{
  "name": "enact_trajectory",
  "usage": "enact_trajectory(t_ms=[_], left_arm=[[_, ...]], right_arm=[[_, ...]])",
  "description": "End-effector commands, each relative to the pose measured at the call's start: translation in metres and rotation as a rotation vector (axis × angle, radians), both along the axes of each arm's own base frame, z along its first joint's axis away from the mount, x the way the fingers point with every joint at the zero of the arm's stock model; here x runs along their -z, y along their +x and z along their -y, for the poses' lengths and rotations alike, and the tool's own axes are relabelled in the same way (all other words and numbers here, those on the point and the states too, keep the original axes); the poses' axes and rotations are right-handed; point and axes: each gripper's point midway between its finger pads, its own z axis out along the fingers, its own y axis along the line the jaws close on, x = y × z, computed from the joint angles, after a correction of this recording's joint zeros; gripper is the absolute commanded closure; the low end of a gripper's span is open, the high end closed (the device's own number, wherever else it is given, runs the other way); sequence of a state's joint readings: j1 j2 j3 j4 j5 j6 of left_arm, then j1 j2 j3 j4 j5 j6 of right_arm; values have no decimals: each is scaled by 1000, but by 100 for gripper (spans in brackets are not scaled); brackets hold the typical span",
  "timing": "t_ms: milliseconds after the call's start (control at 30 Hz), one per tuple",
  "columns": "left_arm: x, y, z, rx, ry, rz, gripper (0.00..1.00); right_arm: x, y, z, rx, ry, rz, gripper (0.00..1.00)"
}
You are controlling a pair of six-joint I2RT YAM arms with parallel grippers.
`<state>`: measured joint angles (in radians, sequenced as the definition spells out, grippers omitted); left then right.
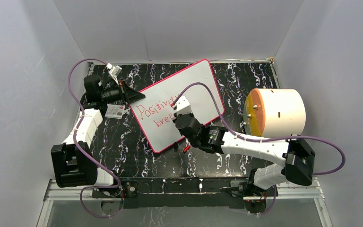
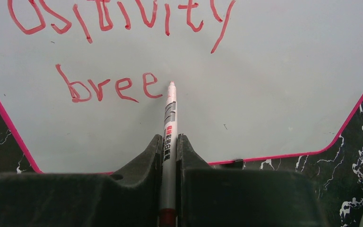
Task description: Write a sentence on the whiteboard
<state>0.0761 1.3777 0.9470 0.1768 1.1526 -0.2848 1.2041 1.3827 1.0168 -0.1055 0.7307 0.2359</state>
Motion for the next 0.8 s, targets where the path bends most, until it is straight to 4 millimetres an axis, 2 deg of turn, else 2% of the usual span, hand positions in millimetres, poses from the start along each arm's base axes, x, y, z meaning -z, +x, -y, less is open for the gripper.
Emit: enact_trajectory(t_ms=[0,433,767], left_arm=[[40,9,-5,-67,85,-66,100],[41,9,-4,-64,83,-70,100],[40,9,-4,-63,83,-65,100]], right_arm=[[-14,10,-2,33,46,33,100],[-6,14,-6,27,34,20,100],[-12,16,-13,9,54,35,100]])
